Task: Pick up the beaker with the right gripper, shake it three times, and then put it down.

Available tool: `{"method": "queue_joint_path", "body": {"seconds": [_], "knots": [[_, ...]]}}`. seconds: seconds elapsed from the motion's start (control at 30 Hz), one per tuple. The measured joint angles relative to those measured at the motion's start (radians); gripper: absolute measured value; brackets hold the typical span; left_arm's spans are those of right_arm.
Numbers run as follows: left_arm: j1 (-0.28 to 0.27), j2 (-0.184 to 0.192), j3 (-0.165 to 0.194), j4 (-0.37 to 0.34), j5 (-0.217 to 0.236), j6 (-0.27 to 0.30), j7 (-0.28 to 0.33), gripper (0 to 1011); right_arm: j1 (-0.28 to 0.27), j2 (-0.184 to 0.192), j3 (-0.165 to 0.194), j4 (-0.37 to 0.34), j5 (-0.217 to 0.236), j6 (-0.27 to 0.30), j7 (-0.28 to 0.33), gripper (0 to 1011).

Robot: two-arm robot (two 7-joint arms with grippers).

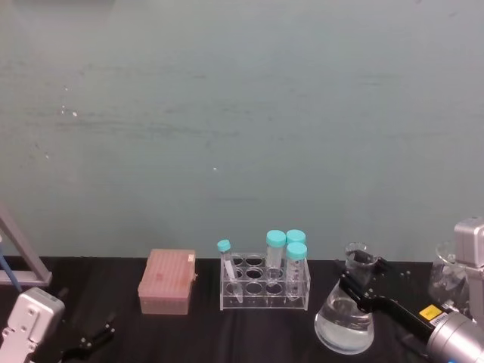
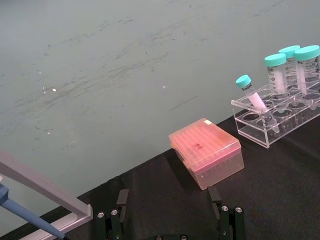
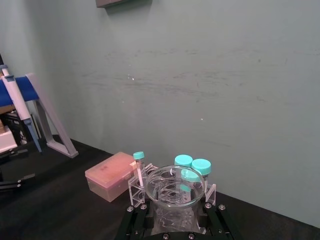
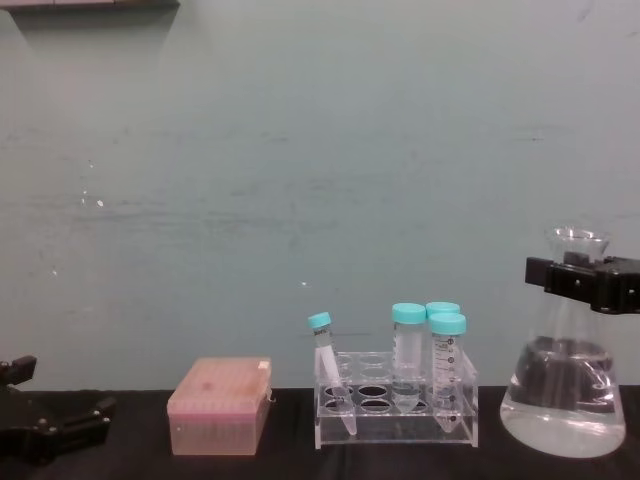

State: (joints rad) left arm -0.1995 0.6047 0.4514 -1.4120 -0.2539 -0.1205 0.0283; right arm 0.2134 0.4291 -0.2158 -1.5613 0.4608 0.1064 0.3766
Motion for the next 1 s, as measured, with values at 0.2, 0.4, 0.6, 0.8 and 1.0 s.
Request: {"method": "queue_joint_path", "body": {"seconds": [0.2,0.4,0.6,0.8,1.0], "knots": [[0.0,0.0,0.0,0.0,0.0,0.0,0.0,1000,0.0,0.0,0.0,-0.001,-0.001,0.0,0.0,458],[0.0,0.0,0.0,0.0,0.0,0.0,0.0,1000,0.0,-0.001,0.0,-0.001,-0.002,0.0,0.0,458],[0.0,0.0,0.0,0.0,0.0,0.0,0.0,1000,0.001,-0.001,0.001,-0.001,-0.002,0.0,0.0,458],[0.0,0.0,0.0,0.0,0.0,0.0,0.0,1000,0.001,-0.001,0.001,-0.001,-0.003,0.0,0.0,458],[0.0,0.0,0.0,0.0,0.0,0.0,0.0,1000,0.001,-0.001,0.002,-0.001,-0.004,-0.001,0.001,458]]}}
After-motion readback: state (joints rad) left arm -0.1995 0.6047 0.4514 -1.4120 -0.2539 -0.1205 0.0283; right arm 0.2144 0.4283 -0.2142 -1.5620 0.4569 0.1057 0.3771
